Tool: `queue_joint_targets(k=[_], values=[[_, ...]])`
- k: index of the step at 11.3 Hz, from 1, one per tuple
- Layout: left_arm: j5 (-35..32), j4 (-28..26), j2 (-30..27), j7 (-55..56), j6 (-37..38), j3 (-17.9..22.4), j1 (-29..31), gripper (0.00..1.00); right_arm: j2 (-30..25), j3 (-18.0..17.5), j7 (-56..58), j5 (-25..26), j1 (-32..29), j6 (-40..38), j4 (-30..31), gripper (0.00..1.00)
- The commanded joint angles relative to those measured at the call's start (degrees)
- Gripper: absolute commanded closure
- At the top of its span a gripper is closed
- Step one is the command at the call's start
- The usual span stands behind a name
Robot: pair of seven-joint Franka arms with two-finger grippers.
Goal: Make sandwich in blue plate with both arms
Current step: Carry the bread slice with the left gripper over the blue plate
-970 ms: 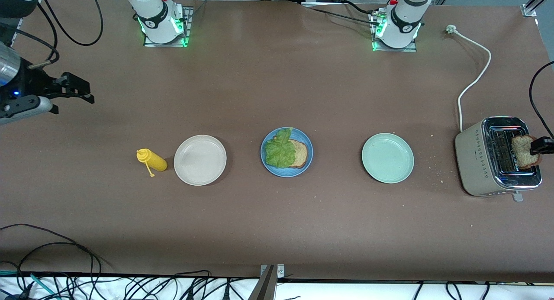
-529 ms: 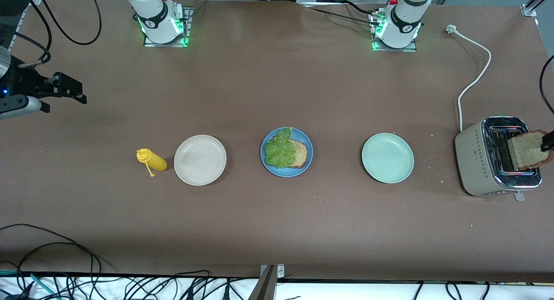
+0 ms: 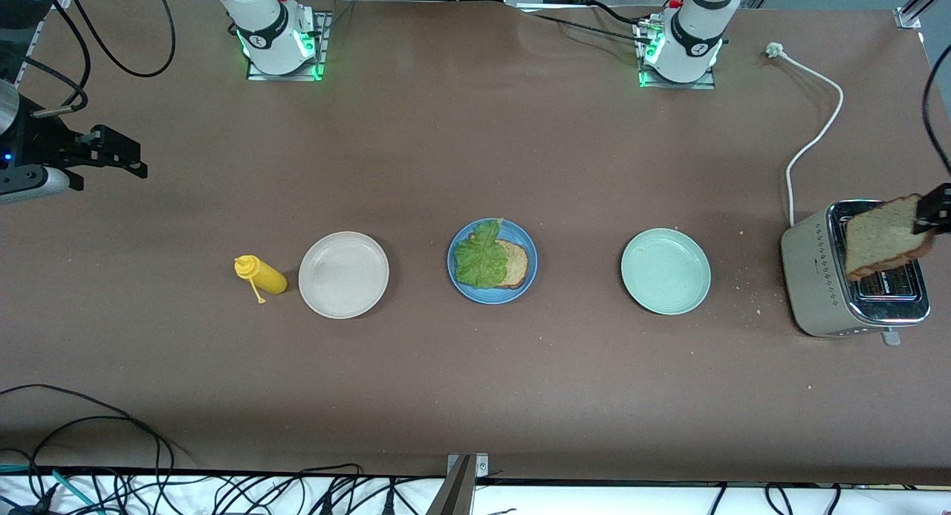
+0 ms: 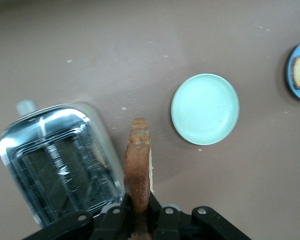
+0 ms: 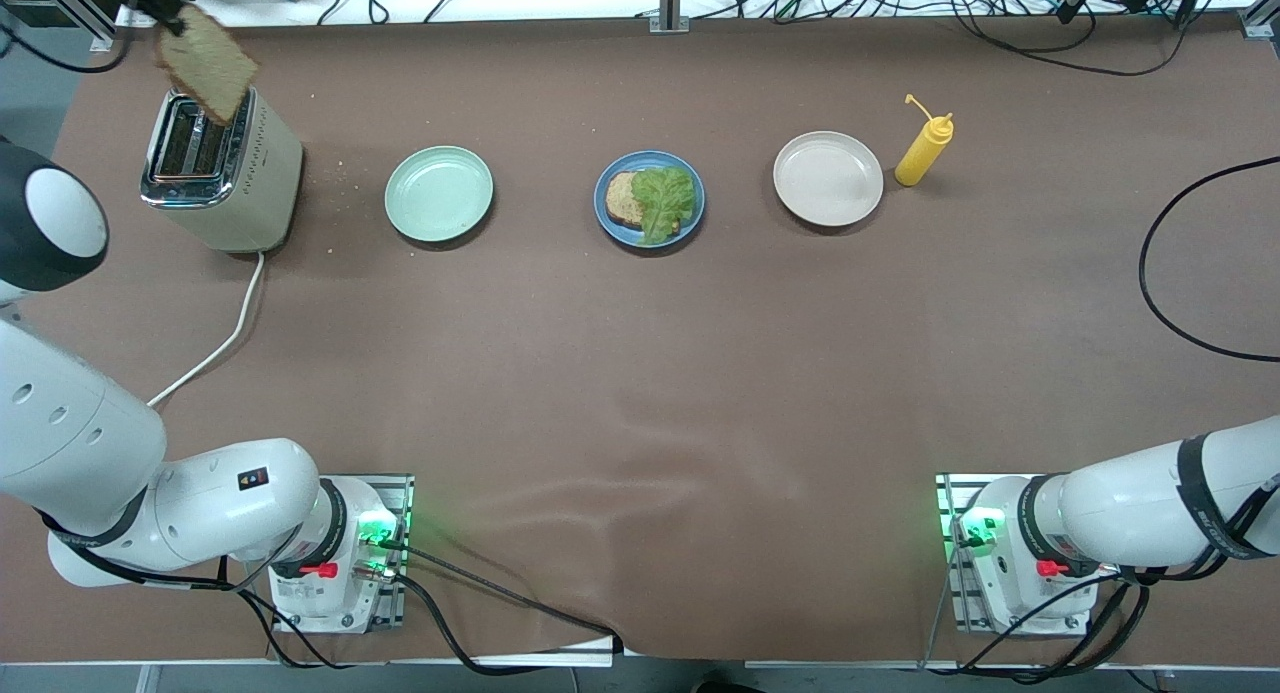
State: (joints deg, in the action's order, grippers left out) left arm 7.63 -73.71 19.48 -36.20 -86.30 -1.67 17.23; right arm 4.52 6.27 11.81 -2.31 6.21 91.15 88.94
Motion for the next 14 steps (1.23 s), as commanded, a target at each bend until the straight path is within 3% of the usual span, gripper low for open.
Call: queue_joint_targets(k=[1,4,6,8,10,14], values=[[1.8,1.1,0.0,7.9,5.0,-0.7,-7.6,1.00,0.0,0.3,-0.8,2.0,0.6,-0.9,-0.3,0.00],[11.2,-0.2,3.2,21.9,6.5,-7.4,-9.8,1.00,0.4,0.4,-0.8,2.0,0.5,-0.5,-1.7,0.00],[17.3,-0.1,7.0,33.3,4.9,-8.9,-15.4,1.00,1.3,0.2,-0.2,3.8,0.6,-1.0,-1.8,0.00],[25.7,-0.1,12.2,35.0,-0.3,-8.9,-19.1,1.00,1.3,0.1,-0.4,3.6,0.7,-0.9,-1.8,0.00],[38.3,-0.4,19.5,34.3,-4.6,-8.9,-21.1,1.00,1.3,0.3,-0.2,3.4,0.7,-0.9,-1.8,0.00],[45.2,-0.5,26.9,33.8,-15.5,-8.9,-27.9,1.00,1.6,0.3,-0.2,3.4,0.6,-0.5,-1.8,0.00]])
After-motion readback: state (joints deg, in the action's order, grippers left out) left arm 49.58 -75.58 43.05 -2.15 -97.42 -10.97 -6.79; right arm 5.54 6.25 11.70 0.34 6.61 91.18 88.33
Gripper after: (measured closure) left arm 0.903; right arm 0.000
